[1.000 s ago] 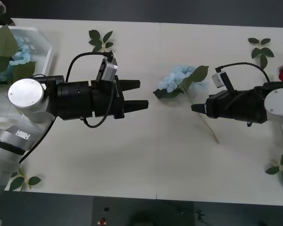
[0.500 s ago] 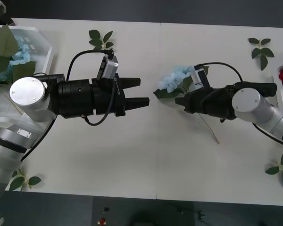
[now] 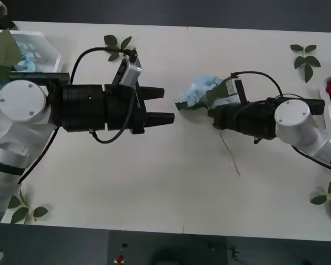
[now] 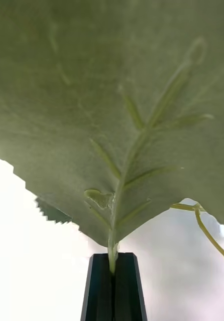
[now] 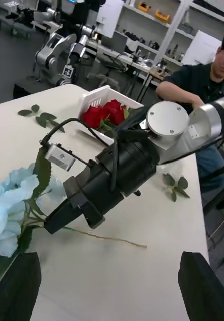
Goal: Put the red flowers into the right box and the blue flowers into the left box
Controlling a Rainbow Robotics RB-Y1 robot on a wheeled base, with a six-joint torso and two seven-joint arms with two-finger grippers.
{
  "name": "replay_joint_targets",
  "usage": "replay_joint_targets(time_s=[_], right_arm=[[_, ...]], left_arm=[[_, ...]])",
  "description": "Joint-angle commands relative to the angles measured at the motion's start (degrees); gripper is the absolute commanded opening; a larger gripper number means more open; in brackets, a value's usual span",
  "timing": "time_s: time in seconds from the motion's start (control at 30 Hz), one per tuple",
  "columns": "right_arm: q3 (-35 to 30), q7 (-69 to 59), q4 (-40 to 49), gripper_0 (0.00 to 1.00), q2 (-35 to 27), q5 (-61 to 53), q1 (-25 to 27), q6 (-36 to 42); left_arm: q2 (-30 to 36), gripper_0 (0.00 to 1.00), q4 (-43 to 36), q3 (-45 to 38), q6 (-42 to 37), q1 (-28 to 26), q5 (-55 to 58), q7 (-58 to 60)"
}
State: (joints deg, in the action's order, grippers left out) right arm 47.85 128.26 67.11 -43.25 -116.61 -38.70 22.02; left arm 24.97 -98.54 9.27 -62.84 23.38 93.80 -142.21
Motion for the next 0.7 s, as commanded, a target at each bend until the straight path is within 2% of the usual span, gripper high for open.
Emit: replay_joint_targets(time_s=[0.03, 0.17, 0.4, 0.7], right_arm=[[-3.47, 1.03, 4.78, 0.0, -4.3, -5.11, -1.56, 2.51], [-7.16, 1.82, 8.47, 0.0, -7.2, -9.68, -1.03, 6.37], [-15.33, 4.63, 16.56, 0.0, -8.6, -11.09, 2.92, 7.34], [-23.06, 20.36, 27.81, 0.0, -6.93, -11.27, 9.6, 6.72]], left_arm=[[-0.62, 0.79, -5.17, -0.83, -0.18, 0.53, -2.48, 5.36], [-0.53, 0.79, -5.35, -0.92, -0.09, 0.27, -2.92, 5.54], [-0.62, 0.79, -5.35, -0.83, -0.09, -0.09, -2.92, 5.98], [-1.24, 0.79, -5.35, 1.63, 2.9, -1.32, -3.01, 8.09]])
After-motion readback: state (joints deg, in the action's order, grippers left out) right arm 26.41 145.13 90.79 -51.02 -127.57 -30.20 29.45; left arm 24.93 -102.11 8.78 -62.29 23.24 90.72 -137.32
